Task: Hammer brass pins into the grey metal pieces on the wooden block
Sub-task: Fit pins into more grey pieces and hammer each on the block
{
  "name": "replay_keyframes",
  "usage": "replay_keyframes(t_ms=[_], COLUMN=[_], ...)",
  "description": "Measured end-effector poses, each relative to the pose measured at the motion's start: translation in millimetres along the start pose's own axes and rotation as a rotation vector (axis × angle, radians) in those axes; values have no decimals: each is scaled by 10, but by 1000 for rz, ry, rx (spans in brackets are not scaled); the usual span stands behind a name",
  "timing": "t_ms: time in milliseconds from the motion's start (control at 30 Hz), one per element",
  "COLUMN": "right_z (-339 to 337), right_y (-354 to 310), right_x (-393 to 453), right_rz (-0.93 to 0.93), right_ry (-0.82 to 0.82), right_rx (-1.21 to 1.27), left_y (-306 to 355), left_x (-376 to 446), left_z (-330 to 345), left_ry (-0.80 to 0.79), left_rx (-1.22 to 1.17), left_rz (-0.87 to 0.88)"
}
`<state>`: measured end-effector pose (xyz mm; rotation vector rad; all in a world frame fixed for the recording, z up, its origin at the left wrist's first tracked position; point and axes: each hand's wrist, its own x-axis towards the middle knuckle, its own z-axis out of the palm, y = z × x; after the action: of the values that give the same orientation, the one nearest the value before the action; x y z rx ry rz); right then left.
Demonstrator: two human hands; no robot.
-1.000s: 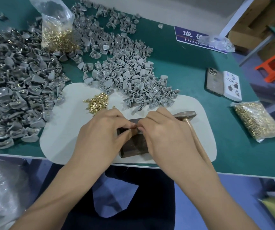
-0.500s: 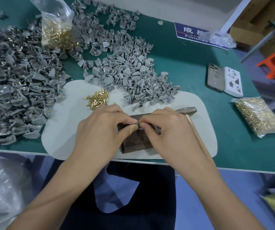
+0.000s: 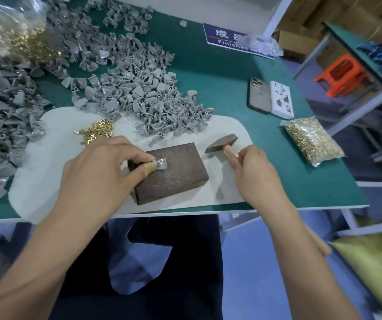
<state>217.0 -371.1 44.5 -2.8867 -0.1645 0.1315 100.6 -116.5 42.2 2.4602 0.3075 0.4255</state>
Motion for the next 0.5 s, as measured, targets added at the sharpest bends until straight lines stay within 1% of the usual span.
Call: replay_keyframes(t_ms=[67,100,167,200,267,300,367,400,500], right_z=[-119,-180,-310,-353,-370,-353,-323,-318,-311], right_y=[-24,-49,-187,-262,-411,-471,-547,-566,-597], right_x=[-47,-80,-201,-267,-395,-443,-510,-535,-600], right_rz=[-69,-108,-184,-258,-432,-487,-504,-496,-478], right_ry=[42,43,-13,-38,-60,-72,-80,-40,151], right_rx=[107,239,545,600,511,446,396,392,409], left_y=[-7,-13,-18,-16,-13,-16,-25,-31,-33], left_x=[-12,-13,-2,11,34,39,39,37,42], left_z=[8,10,16,15,4,-2,-5,-4,2], left_ry=[2,4,4,1,-3,-2,4,7,17], left_rx=[-3,-4,5,12,18,23,37,40,32], left_rz=[-2,-3,6,16,36,44,62,67,63])
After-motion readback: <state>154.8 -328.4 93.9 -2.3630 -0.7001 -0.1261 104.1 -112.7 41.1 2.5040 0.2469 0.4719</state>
